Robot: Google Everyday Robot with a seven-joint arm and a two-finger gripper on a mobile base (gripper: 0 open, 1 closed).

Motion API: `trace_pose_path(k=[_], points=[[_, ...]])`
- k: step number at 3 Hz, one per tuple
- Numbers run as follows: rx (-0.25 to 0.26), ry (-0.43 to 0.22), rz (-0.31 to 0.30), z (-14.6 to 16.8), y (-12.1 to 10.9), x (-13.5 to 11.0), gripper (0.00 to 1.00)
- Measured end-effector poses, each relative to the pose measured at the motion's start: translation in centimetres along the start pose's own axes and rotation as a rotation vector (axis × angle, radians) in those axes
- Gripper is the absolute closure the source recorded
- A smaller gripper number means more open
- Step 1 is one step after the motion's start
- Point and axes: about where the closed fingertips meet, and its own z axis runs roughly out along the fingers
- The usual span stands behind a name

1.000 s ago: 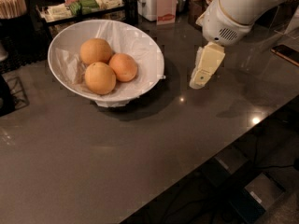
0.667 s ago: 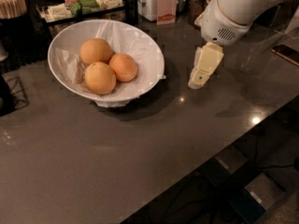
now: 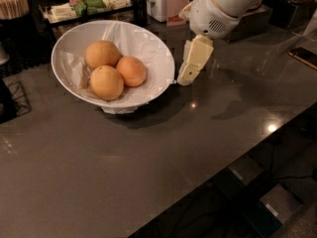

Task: Pick orange from white bowl

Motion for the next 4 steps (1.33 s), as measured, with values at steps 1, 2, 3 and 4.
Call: trace_pose_path(k=[1,2,3,4], points=[[-0.006,-0.083,-0.117,0.2,-1.7,-4.5,0.00],[-0.002,-0.131,-0.168,0.9,-2.8,-6.7,0.00],[-0.002,-0.131,-0.169,0.9,-2.8,-6.7,0.00],[-0.036,-0.109,-0.191,3.2,-2.8,-6.9,0.00]])
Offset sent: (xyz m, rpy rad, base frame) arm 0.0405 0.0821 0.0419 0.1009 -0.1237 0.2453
